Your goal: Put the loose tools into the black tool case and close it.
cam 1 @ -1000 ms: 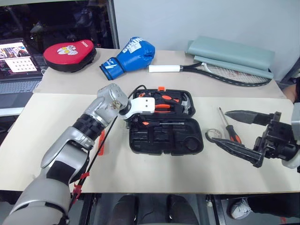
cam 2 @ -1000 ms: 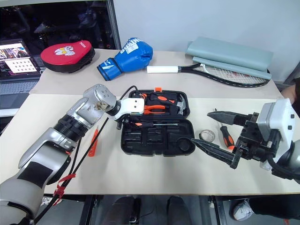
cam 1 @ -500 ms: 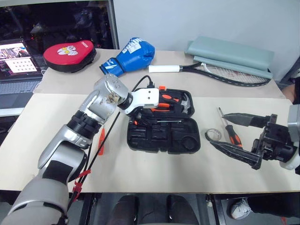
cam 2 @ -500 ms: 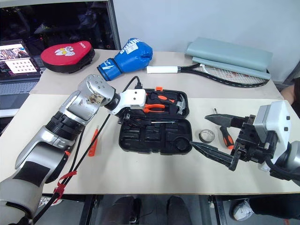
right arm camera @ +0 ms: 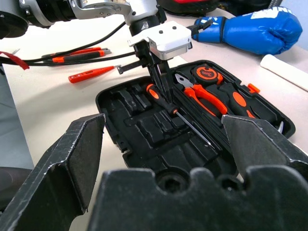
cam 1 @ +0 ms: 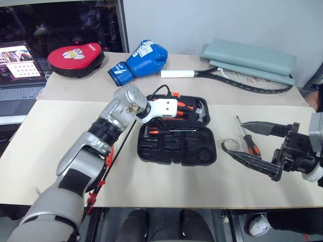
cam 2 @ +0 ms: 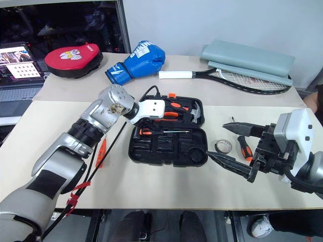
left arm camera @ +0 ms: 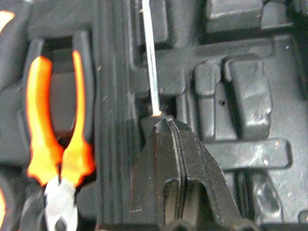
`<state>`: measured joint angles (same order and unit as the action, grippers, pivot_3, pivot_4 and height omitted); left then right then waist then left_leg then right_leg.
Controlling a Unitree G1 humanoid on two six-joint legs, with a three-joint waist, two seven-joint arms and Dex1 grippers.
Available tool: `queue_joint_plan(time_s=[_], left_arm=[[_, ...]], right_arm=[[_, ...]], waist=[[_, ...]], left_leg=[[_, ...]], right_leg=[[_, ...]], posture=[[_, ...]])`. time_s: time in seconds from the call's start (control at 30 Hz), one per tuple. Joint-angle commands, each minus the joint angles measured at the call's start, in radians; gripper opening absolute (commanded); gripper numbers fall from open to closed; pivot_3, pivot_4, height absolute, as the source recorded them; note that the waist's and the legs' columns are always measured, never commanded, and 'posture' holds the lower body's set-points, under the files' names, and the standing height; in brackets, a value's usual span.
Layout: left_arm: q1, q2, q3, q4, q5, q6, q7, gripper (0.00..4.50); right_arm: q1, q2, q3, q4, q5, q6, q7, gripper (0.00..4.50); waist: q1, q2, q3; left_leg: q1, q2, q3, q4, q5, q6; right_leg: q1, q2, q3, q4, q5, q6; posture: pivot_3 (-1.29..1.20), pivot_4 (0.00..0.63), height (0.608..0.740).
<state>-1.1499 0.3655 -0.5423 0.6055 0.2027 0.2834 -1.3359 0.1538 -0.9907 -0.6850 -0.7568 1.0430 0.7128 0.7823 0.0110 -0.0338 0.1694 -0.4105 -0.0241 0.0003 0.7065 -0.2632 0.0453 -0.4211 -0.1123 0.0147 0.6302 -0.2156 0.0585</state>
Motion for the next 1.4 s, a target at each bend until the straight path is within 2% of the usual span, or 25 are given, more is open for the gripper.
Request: queue_joint_plan(time_s=[0.03, 0.43, 0.7, 0.93, 1.1, 1.3, 1.4], left_arm=[[-0.038, -0.012, 0.011, 0.013, 0.016, -0.035, 0.015, 0.03], [-0.016, -0.013, -0.008, 0.037, 0.052, -0.095, 0.001, 0.03], [0.005, -0.020, -0.047, 0.057, 0.129, -0.211, 0.079, 0.03], [-0.006, -0.029, -0.019, 0.074, 0.118, -0.209, 0.066, 0.03], [-0.008, -0.027, 0.056, 0.024, 0.017, -0.138, -0.026, 0.03], [-0.032, -0.021, 0.287, -0.001, -0.236, 0.016, -0.088, 0.03], [-0.030, 0.039, 0.357, -0.011, -0.343, 0.092, -0.205, 0.77]], right_arm=[[0.003, 0.008, -0.026, -0.022, 0.004, -0.013, -0.009, 4.50], [0.004, 0.008, -0.036, -0.023, 0.023, -0.007, -0.022, 4.50], [0.005, 0.013, -0.033, -0.031, 0.035, -0.009, -0.044, 4.50], [0.023, 0.026, -0.035, -0.050, 0.040, -0.012, -0.059, 4.50], [0.033, 0.029, -0.039, -0.043, 0.025, -0.015, -0.057, 4.50], [0.095, 0.065, -0.043, -0.002, -0.086, -0.040, -0.055, 4.50], [0.143, 0.097, -0.074, 0.029, -0.151, -0.047, -0.067, 4.50]], waist=[[0.001, 0.000, 0.000], [0.001, 0.000, 0.000], [0.002, 0.000, 0.000], [0.004, 0.000, 0.000], [0.001, 0.000, 0.000], [0.001, 0.000, 0.000], [-0.004, 0.000, 0.000]], left_leg=[[0.000, 0.000, 0.000, 0.000, 0.000, 0.000], [0.000, 0.000, 0.000, 0.000, 0.000, 0.000], [0.003, 0.000, 0.000, 0.000, 0.000, 0.000], [0.003, 0.000, 0.000, 0.000, 0.000, 0.000], [0.003, 0.000, 0.000, 0.000, 0.000, 0.000], [0.000, 0.000, 0.000, 0.000, 0.000, 0.000], [0.000, 0.000, 0.000, 0.000, 0.000, 0.000]], right_leg=[[0.000, 0.000, 0.000, 0.000, 0.000, 0.000], [0.000, 0.000, 0.000, 0.000, 0.000, 0.000], [0.003, 0.000, 0.000, 0.000, 0.000, 0.000], [0.004, 0.000, 0.000, 0.000, 0.000, 0.000], [0.003, 0.000, 0.000, 0.000, 0.000, 0.000], [0.000, 0.000, 0.000, 0.000, 0.000, 0.000], [0.000, 0.000, 0.000, 0.000, 0.000, 0.000]], posture=[[0.00, 0.150, 0.737], [0.00, 0.150, 0.737], [0.00, 0.150, 0.737], [0.00, 0.150, 0.737], [0.00, 0.150, 0.737], [0.00, 0.150, 0.737], [0.00, 0.150, 0.737]])
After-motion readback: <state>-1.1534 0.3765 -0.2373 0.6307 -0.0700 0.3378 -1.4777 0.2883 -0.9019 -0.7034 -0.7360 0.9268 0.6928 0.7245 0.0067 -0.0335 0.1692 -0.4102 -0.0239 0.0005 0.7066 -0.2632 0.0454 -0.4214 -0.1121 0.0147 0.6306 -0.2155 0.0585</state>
